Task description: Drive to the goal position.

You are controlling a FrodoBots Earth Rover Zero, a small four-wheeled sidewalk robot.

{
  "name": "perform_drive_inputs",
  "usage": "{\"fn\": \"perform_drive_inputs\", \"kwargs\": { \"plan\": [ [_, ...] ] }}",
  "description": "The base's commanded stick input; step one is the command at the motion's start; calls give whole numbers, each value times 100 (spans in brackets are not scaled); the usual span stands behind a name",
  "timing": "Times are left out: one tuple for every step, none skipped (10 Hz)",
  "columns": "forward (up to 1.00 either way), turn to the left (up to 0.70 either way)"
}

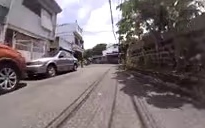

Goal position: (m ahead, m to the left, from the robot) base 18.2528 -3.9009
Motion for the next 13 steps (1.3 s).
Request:
{"fn": "perform_drive_inputs", "kwargs": {
  "plan": [
    [70, 0],
    [70, 0],
    [70, 0],
    [70, 0],
    [70, 0],
    [70, 0],
    [70, 0],
    [70, 0],
    [70, 0],
    [70, 0],
    [70, 0],
    [70, 0],
    [70, 0]
  ]
}}
